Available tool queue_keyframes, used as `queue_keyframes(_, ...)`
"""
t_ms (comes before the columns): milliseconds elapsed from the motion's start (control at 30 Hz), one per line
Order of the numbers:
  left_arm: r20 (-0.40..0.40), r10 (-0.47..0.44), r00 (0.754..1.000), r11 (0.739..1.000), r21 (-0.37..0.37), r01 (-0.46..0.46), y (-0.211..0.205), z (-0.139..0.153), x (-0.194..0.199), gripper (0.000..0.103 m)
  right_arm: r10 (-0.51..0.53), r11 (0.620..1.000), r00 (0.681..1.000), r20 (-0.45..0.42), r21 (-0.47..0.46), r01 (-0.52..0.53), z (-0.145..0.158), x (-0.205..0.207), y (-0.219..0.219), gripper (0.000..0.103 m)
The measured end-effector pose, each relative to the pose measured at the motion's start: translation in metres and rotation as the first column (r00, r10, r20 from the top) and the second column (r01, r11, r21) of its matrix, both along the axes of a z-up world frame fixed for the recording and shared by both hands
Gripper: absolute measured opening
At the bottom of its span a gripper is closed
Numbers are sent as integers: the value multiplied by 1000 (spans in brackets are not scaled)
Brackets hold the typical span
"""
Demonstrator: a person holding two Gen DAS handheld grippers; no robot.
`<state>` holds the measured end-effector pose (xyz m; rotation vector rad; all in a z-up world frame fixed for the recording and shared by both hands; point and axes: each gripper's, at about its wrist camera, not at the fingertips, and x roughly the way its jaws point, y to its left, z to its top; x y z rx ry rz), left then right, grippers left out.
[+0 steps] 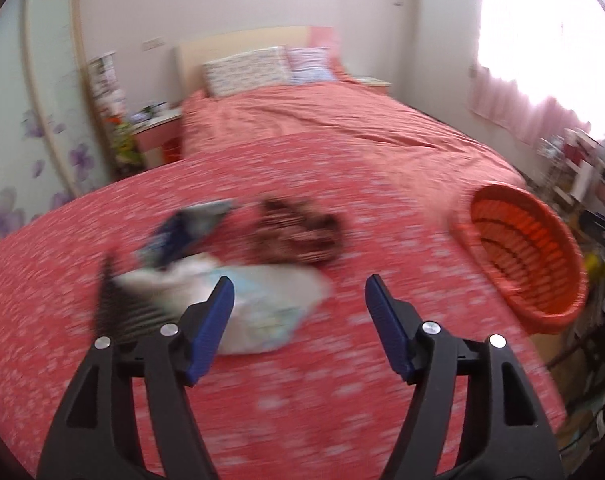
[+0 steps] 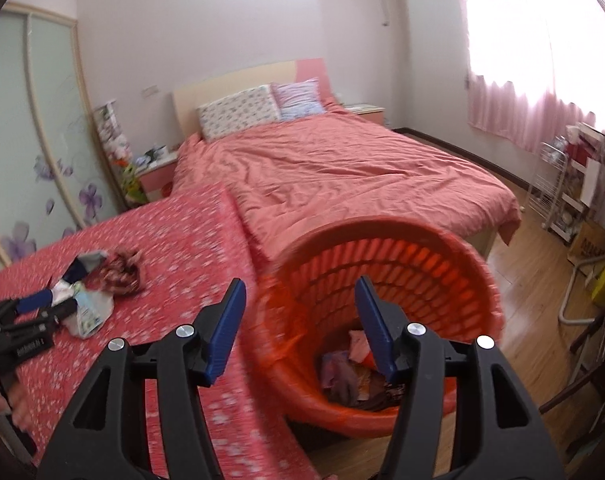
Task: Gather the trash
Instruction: 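Grasp the black mesh pad with the left tool while the right tool grasps the brown scrunchie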
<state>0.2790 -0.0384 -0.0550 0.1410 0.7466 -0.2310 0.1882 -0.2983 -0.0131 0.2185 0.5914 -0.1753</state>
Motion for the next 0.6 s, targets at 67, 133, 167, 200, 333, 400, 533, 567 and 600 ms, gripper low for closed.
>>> queue_keyframes(67,-5,60,998,998,2,-60,28,-3,4,67,38,999,999,-15,-8,-39,-3,4,18,57)
queue_keyframes(133,-15,134,991,991,0,-134,63,-7,11,67,69,998,997,-26,-10,-70,-5,8,35,57)
queue_keyframes(167,-19,162,987,987,0,-162,75,-9,14,67,83,996,996,-31,-10,-83,-6,9,41,57)
queue_keyframes(200,-23,195,980,981,-1,-195,90,-12,17,67,105,994,994,-40,-11,-105,-8,12,51,57)
queue_keyframes(333,-65,257,964,965,-26,-259,128,-23,31,67,159,987,985,-68,-20,-160,-14,21,83,57)
queue_keyframes(400,-88,249,964,967,-39,-253,135,-30,37,66,184,982,979,-85,-23,-186,-17,27,100,57)
queue_keyframes(533,-138,211,968,974,-57,-221,137,-44,42,37,217,975,970,-108,-24,-221,-21,36,123,57)
queue_keyframes(567,-139,200,970,975,-73,-211,139,-43,41,34,227,973,967,-112,-25,-231,-22,38,129,57)
queue_keyframes(600,-136,196,971,975,-75,-208,140,-43,39,24,234,971,966,-115,-26,-238,-22,39,134,57)
